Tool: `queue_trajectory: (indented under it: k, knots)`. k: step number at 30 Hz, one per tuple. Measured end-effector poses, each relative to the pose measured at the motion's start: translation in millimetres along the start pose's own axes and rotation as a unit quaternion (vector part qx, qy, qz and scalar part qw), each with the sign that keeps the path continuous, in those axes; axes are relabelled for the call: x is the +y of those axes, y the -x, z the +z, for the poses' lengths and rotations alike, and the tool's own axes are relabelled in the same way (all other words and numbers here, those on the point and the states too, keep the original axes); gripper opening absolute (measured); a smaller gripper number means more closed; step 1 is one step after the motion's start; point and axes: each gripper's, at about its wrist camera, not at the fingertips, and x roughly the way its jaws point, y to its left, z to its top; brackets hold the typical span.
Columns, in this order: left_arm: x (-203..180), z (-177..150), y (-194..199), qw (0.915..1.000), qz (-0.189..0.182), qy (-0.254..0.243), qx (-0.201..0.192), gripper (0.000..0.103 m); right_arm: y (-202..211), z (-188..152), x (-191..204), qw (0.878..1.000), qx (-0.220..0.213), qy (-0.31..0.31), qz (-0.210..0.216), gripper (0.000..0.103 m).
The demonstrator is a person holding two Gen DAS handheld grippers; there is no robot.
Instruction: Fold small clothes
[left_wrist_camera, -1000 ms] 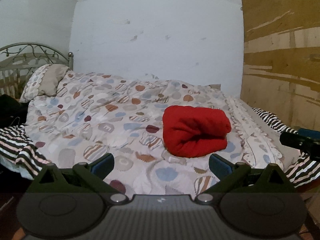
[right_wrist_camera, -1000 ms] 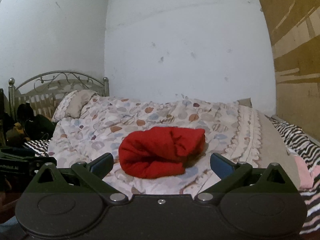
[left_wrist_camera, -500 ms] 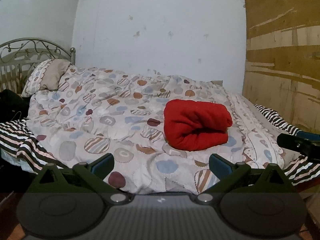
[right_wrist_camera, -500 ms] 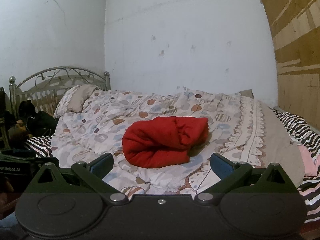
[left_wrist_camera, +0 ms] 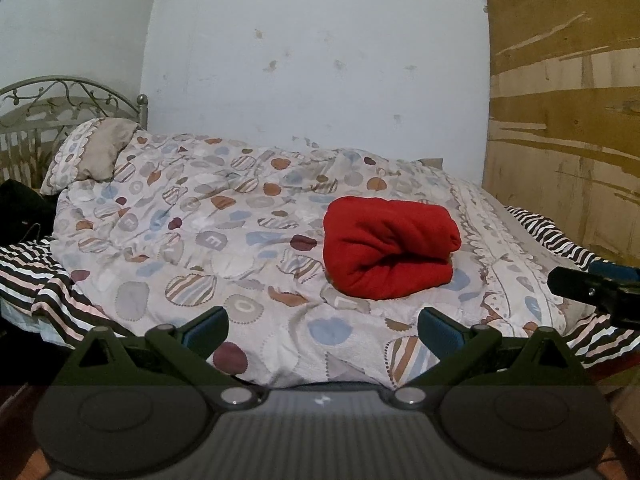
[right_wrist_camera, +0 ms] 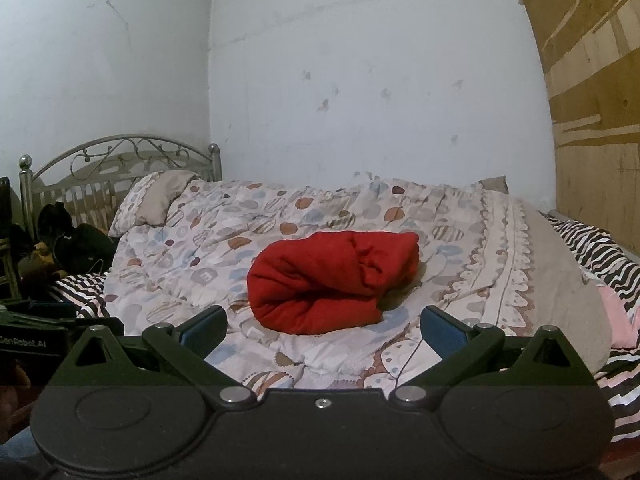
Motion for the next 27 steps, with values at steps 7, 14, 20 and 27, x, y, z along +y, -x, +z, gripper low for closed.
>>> queue_trajectory:
  k: [7,14,20,27]
  knots:
    - [1.8,0.8,-0.3,1.0000,-0.001,0.003,0.003,0.103,0.5,-0.1,0.5,1.000,-0.001,0.001,0.000,0.103]
    - [2.2,1.5,-0.3,0.9999,0.005,0.010,0.010,0.103,0.3,-0.1,0.8,1.000,-0.001,0.001,-0.001,0.103]
    - [-2.6,1.9,-1.1,0.9997,0.020,-0.007,0.007,0.102,0.4,-0.2,0.5,1.000,-0.001,0.002,0.000,0.103]
    - [-2.0,1.3,-3.4,0.9999,0.008,0.004,0.010,0.102,0.6,-0.1,0.1,1.000,-0.001,0.002,0.000,0.103]
